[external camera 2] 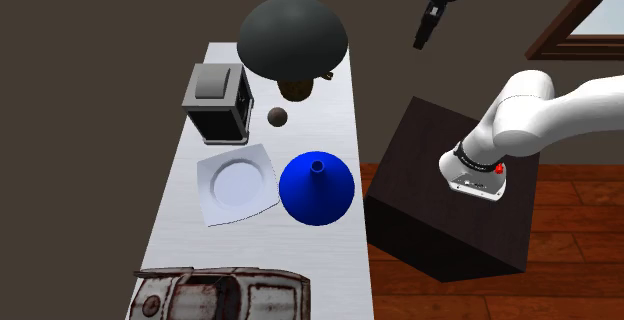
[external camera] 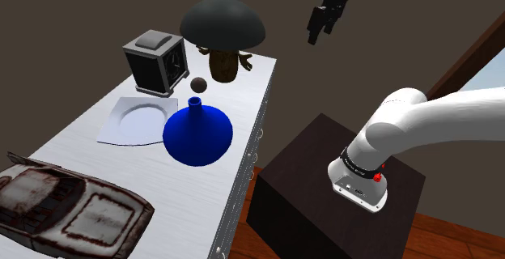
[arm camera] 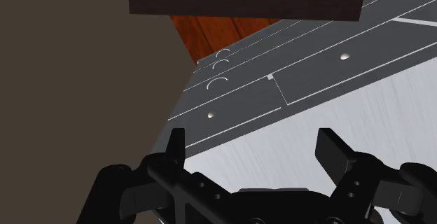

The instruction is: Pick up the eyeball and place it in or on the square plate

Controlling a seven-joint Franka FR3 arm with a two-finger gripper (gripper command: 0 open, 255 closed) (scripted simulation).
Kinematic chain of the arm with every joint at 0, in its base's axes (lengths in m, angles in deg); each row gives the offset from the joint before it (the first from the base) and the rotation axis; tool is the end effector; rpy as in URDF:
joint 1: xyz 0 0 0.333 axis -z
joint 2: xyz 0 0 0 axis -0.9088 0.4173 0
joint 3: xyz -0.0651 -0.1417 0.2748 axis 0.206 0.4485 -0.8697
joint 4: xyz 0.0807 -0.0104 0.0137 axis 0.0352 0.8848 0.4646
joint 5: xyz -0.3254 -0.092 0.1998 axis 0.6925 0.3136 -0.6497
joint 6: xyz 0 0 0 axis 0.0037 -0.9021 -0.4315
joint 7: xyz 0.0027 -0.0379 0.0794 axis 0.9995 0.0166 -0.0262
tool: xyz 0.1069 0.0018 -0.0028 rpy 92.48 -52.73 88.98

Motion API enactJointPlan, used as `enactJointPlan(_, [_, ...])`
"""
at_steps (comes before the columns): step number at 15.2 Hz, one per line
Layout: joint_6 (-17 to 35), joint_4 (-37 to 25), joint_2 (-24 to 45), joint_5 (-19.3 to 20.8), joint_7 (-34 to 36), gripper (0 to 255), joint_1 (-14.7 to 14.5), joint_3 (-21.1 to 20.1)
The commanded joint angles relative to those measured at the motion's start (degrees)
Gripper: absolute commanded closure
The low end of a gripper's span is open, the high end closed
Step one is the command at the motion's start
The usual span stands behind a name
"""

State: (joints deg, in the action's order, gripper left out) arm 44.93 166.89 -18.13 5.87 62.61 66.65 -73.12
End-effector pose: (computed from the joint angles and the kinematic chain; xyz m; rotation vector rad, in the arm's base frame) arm 0.2934 0.0077 0.6041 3.0561 0.0200 0.0561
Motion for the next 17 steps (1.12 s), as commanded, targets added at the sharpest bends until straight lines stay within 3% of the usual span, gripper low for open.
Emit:
enactJointPlan(1, [0.0, 0.0, 0.0, 0.0, 0.0, 0, 0.0, 0.0])
enactJointPlan(10, [15.0, 1.3, 11.4, -2.3, 9.3, 0, -1.4, -8.7])
enactJointPlan(17, [25.1, -2.2, 23.7, -0.4, 17.4, 0, -1.0, -15.6])
